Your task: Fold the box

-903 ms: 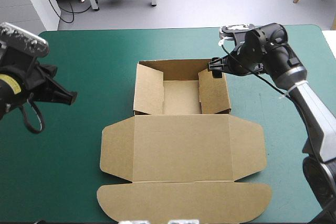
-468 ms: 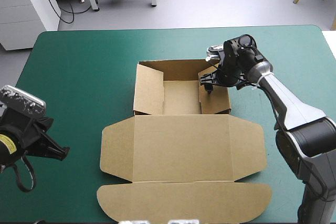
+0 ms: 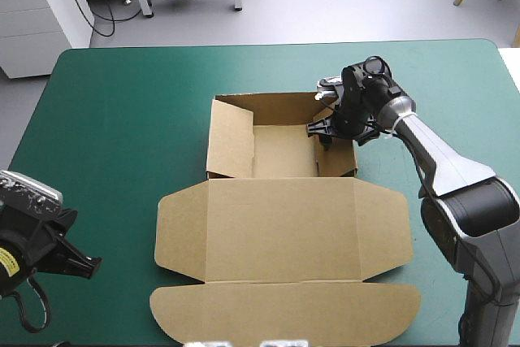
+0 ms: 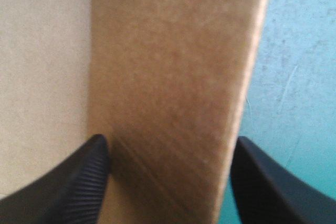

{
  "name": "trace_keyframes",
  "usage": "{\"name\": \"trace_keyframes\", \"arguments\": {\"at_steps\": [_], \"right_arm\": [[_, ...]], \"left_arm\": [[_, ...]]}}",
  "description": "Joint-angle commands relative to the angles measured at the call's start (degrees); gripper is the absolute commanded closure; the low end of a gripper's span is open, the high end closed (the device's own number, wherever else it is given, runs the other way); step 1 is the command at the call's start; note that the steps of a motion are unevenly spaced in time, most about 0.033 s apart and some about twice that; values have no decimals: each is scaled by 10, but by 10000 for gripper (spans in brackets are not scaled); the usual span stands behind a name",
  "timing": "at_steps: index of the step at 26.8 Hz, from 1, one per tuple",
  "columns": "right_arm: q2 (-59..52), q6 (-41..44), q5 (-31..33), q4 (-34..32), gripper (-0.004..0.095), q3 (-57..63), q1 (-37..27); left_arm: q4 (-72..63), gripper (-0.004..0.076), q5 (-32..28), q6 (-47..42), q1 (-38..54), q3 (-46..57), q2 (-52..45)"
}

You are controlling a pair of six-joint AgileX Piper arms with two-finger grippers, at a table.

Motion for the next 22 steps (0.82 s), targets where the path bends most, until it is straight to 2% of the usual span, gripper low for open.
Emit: {"name": "trace_keyframes", "arguments": {"at_steps": [1,3,8,14,19,22], "right_arm": [[-30,-8,-3,-3,689,-13,-3],[-30,-14,-3,-3,924,-13,-3],[-32,-36,-4,-25,927,-28,-3],[-32,-38,-3,-134,927,-113,-40],[-32,-44,-3,-168,927,-165,-133],[-30,-44,-3,-163,927,-169,-235]], "left_arm": [[2,734,-33,-6,-2,-12,2],[2,734,-33,-6,-2,-12,2],[4,734,-29,-6,-2,-12,2],[14,734,-29,-6,-2,-12,2],[13,734,-29,-6,-2,-12,2],[30,734,-29,-6,-2,-12,2]]}}
